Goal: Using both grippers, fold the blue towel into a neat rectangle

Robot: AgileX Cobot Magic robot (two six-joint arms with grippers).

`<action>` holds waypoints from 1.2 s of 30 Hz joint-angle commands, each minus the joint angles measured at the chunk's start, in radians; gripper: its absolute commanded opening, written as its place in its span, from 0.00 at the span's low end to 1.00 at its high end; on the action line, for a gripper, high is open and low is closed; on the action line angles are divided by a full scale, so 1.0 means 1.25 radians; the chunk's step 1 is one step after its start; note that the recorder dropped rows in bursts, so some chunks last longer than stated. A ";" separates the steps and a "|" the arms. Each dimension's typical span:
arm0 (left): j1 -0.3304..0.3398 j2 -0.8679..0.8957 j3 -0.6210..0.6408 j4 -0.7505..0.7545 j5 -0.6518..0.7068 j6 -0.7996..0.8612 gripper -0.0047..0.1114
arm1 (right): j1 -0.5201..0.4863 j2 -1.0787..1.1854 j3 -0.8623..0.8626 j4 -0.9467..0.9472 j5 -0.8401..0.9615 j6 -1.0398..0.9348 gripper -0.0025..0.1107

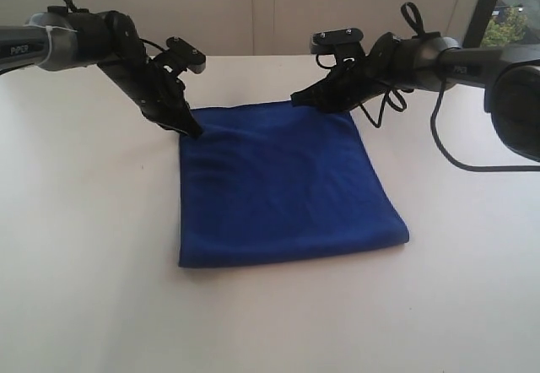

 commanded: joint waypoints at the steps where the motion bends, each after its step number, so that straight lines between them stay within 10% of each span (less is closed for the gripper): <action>1: 0.003 -0.042 0.004 -0.003 -0.006 -0.005 0.04 | -0.001 -0.031 -0.001 -0.008 -0.010 0.001 0.02; 36: 0.002 0.040 0.005 -0.102 -0.128 0.041 0.04 | -0.003 0.004 0.001 -0.055 -0.077 -0.019 0.02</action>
